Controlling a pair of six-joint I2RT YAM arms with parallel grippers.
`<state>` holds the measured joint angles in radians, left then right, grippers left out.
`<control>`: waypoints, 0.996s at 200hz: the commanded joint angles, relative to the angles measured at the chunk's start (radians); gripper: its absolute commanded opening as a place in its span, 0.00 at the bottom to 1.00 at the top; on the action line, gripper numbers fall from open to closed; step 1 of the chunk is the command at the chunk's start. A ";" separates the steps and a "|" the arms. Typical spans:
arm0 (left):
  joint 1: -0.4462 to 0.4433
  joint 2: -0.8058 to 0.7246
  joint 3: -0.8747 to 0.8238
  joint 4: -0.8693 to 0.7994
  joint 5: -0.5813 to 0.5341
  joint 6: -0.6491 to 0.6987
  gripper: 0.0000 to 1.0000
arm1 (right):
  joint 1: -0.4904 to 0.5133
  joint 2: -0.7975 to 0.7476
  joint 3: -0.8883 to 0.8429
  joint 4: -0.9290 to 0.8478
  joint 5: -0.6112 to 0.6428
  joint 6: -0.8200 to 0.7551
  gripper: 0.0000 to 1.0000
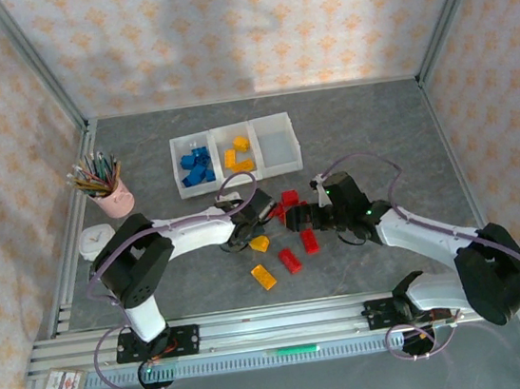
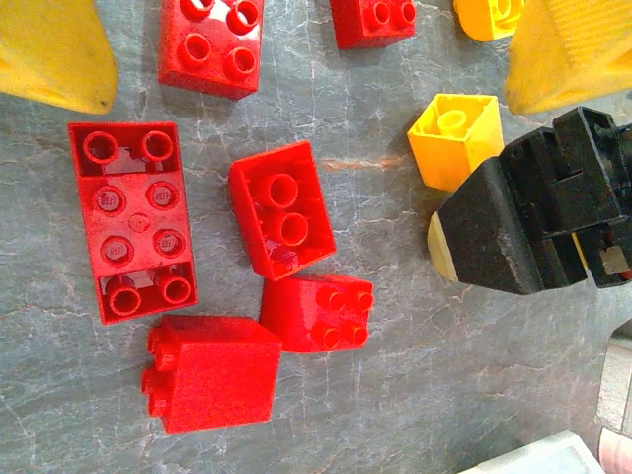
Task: Sort the legos into containers by color
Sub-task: Pick up the lego from the center of the table, then place the lego in the container.
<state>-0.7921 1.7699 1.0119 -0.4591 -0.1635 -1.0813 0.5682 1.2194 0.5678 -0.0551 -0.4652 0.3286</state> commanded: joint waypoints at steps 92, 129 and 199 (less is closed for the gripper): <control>0.051 -0.060 0.225 -0.069 -0.152 0.078 0.41 | -0.004 -0.009 0.053 0.037 0.041 0.023 1.00; 0.174 0.032 0.400 -0.060 -0.187 0.175 0.41 | -0.005 0.026 0.102 0.053 0.072 0.047 1.00; 0.294 0.368 0.784 -0.120 -0.175 0.306 0.54 | -0.016 0.042 0.137 0.056 0.088 0.033 1.00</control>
<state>-0.5098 2.0716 1.6905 -0.4835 -0.3008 -0.8368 0.5613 1.2560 0.6678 -0.0097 -0.4068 0.3660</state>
